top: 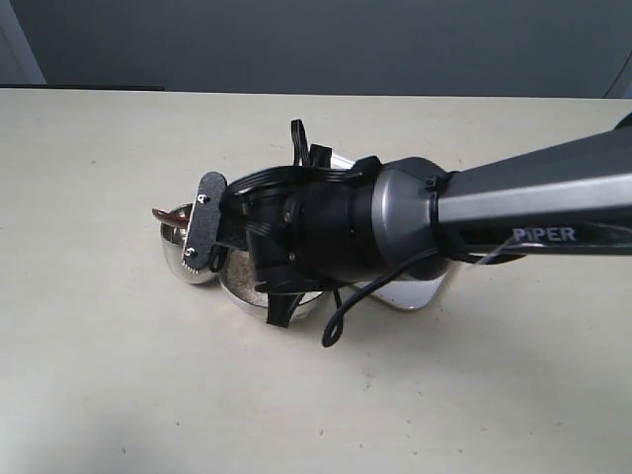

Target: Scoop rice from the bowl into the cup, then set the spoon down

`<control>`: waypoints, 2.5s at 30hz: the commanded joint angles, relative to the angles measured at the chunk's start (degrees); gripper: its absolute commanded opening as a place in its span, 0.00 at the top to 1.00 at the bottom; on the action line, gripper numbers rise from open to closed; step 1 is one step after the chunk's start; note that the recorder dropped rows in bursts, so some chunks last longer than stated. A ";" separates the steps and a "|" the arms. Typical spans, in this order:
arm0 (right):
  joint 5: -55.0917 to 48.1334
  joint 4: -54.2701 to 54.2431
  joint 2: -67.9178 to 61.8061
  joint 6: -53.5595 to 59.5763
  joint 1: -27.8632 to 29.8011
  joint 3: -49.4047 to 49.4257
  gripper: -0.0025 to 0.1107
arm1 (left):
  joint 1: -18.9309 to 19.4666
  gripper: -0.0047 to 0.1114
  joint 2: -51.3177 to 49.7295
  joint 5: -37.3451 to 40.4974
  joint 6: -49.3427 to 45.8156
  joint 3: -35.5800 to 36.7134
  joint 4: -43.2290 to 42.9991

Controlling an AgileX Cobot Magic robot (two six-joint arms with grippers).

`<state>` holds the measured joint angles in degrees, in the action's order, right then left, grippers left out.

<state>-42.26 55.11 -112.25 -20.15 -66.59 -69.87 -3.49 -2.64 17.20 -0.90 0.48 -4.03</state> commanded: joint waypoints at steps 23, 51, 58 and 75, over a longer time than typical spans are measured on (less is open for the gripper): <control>-1.27 -15.36 0.77 5.04 0.56 -3.70 0.99 | -0.10 0.96 -0.06 -0.68 0.36 -0.48 0.04; -7.38 -27.16 1.31 14.42 1.96 -7.66 0.99 | -0.10 0.96 -0.06 -0.68 0.36 -0.48 0.04; -8.51 -18.99 1.04 15.52 1.96 -8.68 0.99 | -0.10 0.96 -0.06 -0.68 0.36 -0.48 0.04; -18.58 -3.59 0.93 6.80 16.29 -2.82 0.99 | -0.10 0.96 -0.06 -0.68 0.36 -0.48 0.04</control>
<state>-62.62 54.47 -111.58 -12.99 -53.18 -73.59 -3.49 -2.64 17.20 -0.90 0.48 -4.03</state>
